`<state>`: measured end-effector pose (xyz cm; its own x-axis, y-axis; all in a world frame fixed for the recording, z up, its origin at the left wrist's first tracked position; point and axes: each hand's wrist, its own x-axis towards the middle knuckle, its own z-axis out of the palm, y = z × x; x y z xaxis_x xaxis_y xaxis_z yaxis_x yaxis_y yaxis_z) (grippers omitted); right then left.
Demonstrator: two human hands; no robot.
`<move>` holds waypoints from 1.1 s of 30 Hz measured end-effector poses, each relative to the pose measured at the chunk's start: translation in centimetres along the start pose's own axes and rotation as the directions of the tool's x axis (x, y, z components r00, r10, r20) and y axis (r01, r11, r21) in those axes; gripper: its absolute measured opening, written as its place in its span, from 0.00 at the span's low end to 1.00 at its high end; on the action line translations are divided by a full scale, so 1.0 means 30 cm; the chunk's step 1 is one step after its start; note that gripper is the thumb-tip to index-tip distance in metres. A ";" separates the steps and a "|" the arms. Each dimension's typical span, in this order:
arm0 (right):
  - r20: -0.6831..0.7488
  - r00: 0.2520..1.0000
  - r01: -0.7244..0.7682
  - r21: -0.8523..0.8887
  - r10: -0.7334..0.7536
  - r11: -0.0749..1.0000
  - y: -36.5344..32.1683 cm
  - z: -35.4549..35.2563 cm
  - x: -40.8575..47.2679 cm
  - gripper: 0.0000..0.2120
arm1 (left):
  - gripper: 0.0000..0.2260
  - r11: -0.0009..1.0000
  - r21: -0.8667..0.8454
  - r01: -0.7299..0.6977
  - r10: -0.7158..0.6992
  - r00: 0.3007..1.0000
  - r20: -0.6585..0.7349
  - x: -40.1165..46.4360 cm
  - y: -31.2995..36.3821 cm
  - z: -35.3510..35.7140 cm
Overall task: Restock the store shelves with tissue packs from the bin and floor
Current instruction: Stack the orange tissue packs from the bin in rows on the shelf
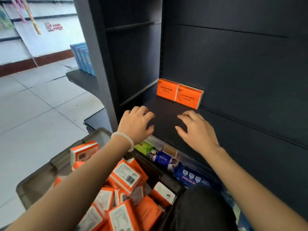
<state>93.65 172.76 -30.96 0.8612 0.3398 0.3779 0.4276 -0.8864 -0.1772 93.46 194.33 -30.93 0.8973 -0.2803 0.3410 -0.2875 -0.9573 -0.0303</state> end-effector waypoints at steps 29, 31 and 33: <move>0.466 0.882 0.024 0.108 -0.072 0.994 -0.454 0.469 -0.247 0.24 | 0.25 0.810 0.095 0.578 -0.547 0.689 0.475 -0.891 -0.272 0.279; 0.524 0.848 0.022 0.110 -0.077 0.994 -0.465 0.531 -0.251 0.28 | 0.25 0.812 0.122 0.571 -0.538 0.650 0.537 -0.904 -0.284 0.318; 0.578 0.813 0.006 0.108 -0.068 0.994 -0.481 0.590 -0.252 0.32 | 0.26 0.805 0.114 0.583 -0.530 0.619 0.579 -0.913 -0.296 0.346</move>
<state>85.84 188.56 -47.32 0.8303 0.5179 -0.2061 0.4597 -0.8453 -0.2722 74.90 209.76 -49.77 0.9021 0.2932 -0.3167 0.3297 -0.9417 0.0675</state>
